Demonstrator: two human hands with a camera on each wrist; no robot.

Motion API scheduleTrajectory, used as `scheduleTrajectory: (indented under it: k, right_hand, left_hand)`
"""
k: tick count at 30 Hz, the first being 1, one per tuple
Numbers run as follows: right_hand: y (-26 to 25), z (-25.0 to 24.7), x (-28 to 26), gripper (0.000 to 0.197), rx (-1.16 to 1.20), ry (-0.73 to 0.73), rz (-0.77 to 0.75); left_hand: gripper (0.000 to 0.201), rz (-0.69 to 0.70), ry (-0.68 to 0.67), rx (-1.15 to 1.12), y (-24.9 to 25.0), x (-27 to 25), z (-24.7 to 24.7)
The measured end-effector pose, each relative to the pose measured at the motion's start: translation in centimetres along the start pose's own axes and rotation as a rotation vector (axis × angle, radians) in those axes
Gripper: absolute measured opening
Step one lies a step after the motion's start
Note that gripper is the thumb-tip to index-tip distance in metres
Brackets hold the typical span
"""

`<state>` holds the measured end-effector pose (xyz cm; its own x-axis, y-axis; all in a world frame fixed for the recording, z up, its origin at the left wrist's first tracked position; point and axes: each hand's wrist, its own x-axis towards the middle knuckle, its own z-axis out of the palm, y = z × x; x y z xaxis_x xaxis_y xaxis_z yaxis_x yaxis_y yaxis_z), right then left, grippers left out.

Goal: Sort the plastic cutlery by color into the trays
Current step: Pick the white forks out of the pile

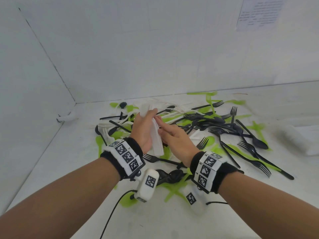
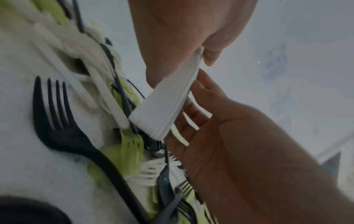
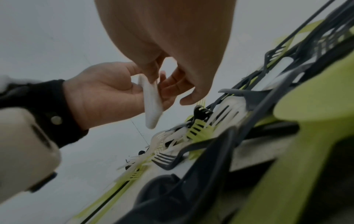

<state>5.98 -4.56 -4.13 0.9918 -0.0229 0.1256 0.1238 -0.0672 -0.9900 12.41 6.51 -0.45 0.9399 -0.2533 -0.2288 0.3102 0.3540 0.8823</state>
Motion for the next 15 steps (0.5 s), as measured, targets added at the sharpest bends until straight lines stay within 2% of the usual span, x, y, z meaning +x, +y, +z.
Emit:
scheduleTrajectory:
  k: [3,4,6,11,13,15]
  right_hand:
    - [0.2,-0.2,0.2,0.04,-0.051,0.108,-0.015]
    - [0.1,-0.2,0.1,0.039,-0.061,0.128,-0.017]
    - [0.0,0.0,0.0,0.039,-0.069,0.148,-0.028]
    - [-0.2,1.1,0.2,0.031,0.054,0.157,0.043]
    - [-0.6,1.7,0.1,0.026,0.169,0.132,0.168]
    - [-1.0,2.0,-0.1,0.032,0.291,0.006,0.369]
  left_hand:
    - [0.043,0.039,-0.019,0.113,0.0,-0.6,0.6]
    - [0.057,0.045,-0.014,0.13,0.0,-0.7,0.7]
    - [0.064,0.074,-0.007,0.167,-0.1,-0.4,0.4]
    - [0.034,0.081,0.015,0.157,0.1,-0.4,-0.8]
    - [0.02,0.053,-0.003,0.085,0.6,-0.3,-1.2]
    - [0.015,0.036,-0.024,0.033,1.4,-0.3,-1.3]
